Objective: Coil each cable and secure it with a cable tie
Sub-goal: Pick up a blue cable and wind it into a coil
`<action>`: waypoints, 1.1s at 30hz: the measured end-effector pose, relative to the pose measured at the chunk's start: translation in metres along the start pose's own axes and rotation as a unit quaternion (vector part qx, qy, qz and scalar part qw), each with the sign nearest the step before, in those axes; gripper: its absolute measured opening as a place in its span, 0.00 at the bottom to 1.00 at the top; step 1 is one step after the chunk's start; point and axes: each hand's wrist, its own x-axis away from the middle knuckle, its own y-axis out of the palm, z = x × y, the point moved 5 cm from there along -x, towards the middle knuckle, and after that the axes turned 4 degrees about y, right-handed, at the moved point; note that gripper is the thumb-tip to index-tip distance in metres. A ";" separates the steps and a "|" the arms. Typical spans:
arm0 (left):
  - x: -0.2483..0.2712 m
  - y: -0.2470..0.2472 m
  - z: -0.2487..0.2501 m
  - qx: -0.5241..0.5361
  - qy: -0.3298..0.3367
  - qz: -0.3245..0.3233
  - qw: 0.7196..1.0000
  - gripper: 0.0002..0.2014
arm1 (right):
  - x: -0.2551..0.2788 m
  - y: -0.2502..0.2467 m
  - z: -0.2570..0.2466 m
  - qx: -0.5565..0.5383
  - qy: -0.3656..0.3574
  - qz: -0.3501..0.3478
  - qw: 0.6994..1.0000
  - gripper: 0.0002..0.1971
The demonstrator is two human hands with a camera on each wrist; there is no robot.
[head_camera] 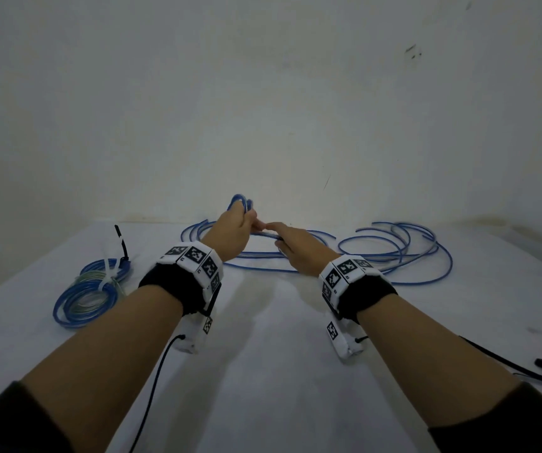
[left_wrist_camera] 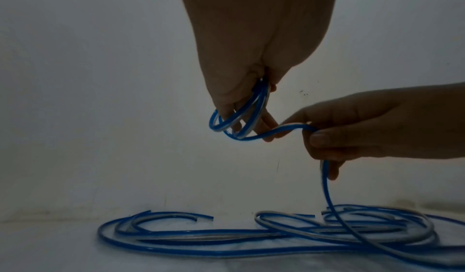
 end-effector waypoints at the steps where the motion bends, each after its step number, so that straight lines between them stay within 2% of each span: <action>1: 0.001 0.001 -0.003 -0.015 -0.004 -0.016 1.000 0.11 | 0.002 -0.002 0.000 -0.015 0.000 0.009 1.000 0.18; 3: 0.003 0.005 -0.004 -0.034 -0.012 -0.048 0.998 0.13 | 0.004 -0.005 -0.001 -0.035 -0.001 0.040 0.999 0.08; 5: 0.005 0.009 -0.005 -0.037 -0.031 -0.072 0.996 0.14 | 0.005 -0.011 -0.001 -0.022 -0.014 0.083 0.996 0.04; 9: 0.009 0.014 -0.004 -0.037 -0.063 -0.100 0.992 0.13 | 0.007 -0.017 -0.002 0.082 -0.065 0.169 0.980 0.05; 13: 0.011 0.018 0.000 -0.067 -0.088 -0.127 0.986 0.11 | 0.008 -0.020 -0.007 0.194 -0.094 0.232 0.949 0.04; 15: 0.011 0.016 0.002 -0.074 -0.088 -0.108 0.987 0.11 | 0.008 -0.023 -0.007 0.198 -0.098 0.253 0.942 0.05; 17: 0.010 0.015 0.000 -0.033 -0.082 -0.100 0.991 0.12 | 0.008 -0.024 -0.004 0.161 -0.087 0.237 0.954 0.09; 19: 0.008 0.012 -0.003 0.022 -0.082 -0.077 0.993 0.13 | 0.005 -0.021 -0.004 0.137 -0.083 0.191 0.968 0.12; 22: 0.008 0.011 -0.006 0.065 -0.089 -0.065 0.992 0.15 | 0.002 -0.020 -0.010 0.052 -0.118 0.145 0.981 0.15; 24: 0.008 0.010 -0.005 0.074 -0.085 -0.067 0.991 0.16 | 0.002 -0.023 -0.009 -0.060 -0.101 0.130 0.985 0.11; 26: 0.010 0.009 -0.004 0.096 -0.091 -0.080 0.988 0.19 | 0.002 -0.023 -0.005 -0.117 -0.073 0.128 0.982 0.07; 29: 0.011 0.009 0.000 0.153 -0.111 -0.088 0.978 0.23 | 0.004 -0.021 -0.006 -0.101 -0.082 0.145 0.981 0.06; 33: 0.013 0.002 0.002 0.205 -0.141 -0.074 0.966 0.25 | 0.007 -0.022 0.006 -0.034 -0.080 0.189 0.978 0.12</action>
